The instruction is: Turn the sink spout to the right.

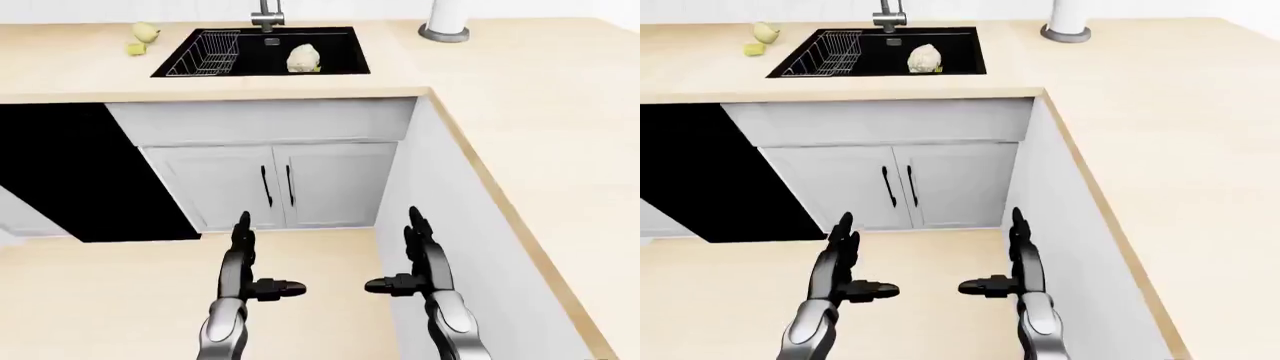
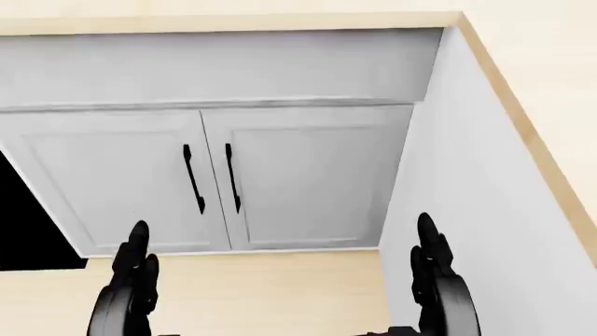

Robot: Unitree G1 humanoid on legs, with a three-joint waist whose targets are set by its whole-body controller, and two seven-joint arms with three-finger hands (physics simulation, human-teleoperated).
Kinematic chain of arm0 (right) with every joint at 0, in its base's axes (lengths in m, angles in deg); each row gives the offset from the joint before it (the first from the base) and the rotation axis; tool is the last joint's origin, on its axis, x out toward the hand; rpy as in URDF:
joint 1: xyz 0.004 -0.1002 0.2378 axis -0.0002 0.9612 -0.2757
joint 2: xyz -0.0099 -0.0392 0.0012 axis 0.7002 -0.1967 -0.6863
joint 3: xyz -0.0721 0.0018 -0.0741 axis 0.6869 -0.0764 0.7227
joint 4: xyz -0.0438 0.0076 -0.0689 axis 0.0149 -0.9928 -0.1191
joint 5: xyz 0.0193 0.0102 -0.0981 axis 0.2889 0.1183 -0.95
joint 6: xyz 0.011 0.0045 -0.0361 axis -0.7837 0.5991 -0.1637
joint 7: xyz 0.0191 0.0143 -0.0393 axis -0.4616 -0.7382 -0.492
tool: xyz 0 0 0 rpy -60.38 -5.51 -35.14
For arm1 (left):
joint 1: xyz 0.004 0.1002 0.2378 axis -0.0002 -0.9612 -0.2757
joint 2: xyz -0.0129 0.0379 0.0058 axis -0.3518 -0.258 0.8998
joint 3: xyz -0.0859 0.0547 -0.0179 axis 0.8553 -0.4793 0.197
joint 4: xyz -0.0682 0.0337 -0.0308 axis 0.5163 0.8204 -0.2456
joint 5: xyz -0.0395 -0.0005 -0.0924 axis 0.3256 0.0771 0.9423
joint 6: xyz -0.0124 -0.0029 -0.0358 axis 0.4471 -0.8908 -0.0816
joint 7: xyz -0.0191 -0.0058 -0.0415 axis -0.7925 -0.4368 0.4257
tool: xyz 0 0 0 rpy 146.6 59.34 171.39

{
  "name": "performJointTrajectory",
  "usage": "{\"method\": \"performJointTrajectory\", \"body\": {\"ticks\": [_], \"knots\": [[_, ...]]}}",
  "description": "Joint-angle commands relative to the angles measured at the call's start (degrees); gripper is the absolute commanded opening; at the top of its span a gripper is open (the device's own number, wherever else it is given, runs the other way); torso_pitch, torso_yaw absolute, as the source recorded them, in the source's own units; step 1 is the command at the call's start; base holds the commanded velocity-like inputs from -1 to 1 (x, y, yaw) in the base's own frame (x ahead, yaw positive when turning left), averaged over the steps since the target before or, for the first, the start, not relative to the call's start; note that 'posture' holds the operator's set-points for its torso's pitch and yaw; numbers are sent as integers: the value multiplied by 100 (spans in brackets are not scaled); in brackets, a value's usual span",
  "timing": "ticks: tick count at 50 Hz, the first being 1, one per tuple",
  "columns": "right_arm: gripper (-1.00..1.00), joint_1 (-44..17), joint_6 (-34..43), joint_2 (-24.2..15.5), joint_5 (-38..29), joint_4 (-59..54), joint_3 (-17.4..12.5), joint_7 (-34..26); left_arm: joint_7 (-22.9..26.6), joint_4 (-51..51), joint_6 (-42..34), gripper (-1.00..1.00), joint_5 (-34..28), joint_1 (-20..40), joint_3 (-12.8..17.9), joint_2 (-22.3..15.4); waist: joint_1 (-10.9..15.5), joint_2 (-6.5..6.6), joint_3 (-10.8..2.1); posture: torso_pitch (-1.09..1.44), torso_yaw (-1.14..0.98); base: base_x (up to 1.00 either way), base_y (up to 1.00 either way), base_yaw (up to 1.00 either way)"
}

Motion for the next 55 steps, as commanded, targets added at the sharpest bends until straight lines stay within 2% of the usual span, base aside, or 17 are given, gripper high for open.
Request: {"method": "performJointTrajectory", "body": {"ticks": [1, 3, 5, 7, 8, 25, 26, 29, 31, 34, 36, 38, 39, 41, 49, 50, 55], "knots": [[100, -2, -245, 20, 171, 938, 106, -205, -57, -505, 366, 100, 47, 181, 91, -36, -12, -45, -5, 0, 0, 0, 0, 0], [100, 48, -132, 26, 151, 1100, 131, -204, -66, -494, 371, 100, 55, 191, 100, -41, 40, -14, -358, 0, 0, 0, 0, 0], [100, 16, 142, 16, -46, 1122, 258, -215, -70, -484, 381, 100, 51, 190, 97, -43, 32, -25, -99, 0, 0, 0, 0, 0], [100, 39, 95, 46, -140, 1129, 283, -155, -75, -480, 414, 100, 23, 166, 71, -34, 25, -35, -398, 0, 0, 0, 0, 0], [100, 43, 72, 55, -112, 1138, 281, -178, -78, -473, 430, 100, 11, 163, 62, -31, 28, -35, -430, 0, 0, 0, 0, 0], [100, 156, -72, 38, -345, 1168, 248, -59, -65, -531, 378, 100, 52, 169, 107, -48, 35, -2, -517, 0, 0, 0, 0, 0], [100, 166, -57, 39, -350, 1191, 246, -54, -63, -524, 384, 100, 50, 167, 104, -47, 30, 33, -605, 0, 0, 0, 14, 0], [100, 136, -78, 42, -350, 1143, 243, -56, -59, -507, 376, 100, 64, 187, 122, -56, -4, -71, -418, 0, 0, 0, 37, 0], [100, 145, -81, 42, -347, 1137, 245, -63, -58, -536, 370, 100, 61, 167, 113, -52, -22, -326, -364, 0, 0, 0, 98, 0], [100, 167, -72, 42, -345, 1174, 235, -59, -58, -551, 364, 100, 57, 162, 112, -51, -47, -349, -335, 0, 0, 0, 100, 0], [100, 173, -127, 50, -311, 1181, 237, -74, -57, -571, 357, 100, 54, 150, 106, -47, -98, -272, -268, 0, 0, 0, 29, 0], [100, 209, -142, 52, -267, 1245, 230, -92, -58, -568, 360, 100, 49, 147, 105, -47, -179, 175, -244, 0, 0, 0, 0, 0], [100, 214, -141, 53, -263, 1257, 231, -91, -56, -575, 357, 100, 53, 145, 105, -46, -189, 516, -272, 0, 0, 0, 0, 0], [100, 200, -151, 57, -253, 1230, 231, -87, -57, -578, 357, 100, 50, 143, 104, -46, -98, 307, -180, 0, 0, 0, 0, 0], [100, 202, -153, 63, -202, 1208, 238, -84, -58, -557, 358, 100, 54, 159, 114, -50, 87, -382, -348, 0, 0, 0, 0, 0], [100, 207, -150, 63, -196, 1211, 240, -87, -57, -560, 355, 100, 56, 160, 115, -50, 72, -195, -306, 0, 0, 0, 0, 0], [100, 182, -144, 63, -178, 1192, 220, -56, -54, -519, 364, 100, 68, 184, 123, -53, 49, -107, -422, 0, 0, 0, 0, 0]]}}
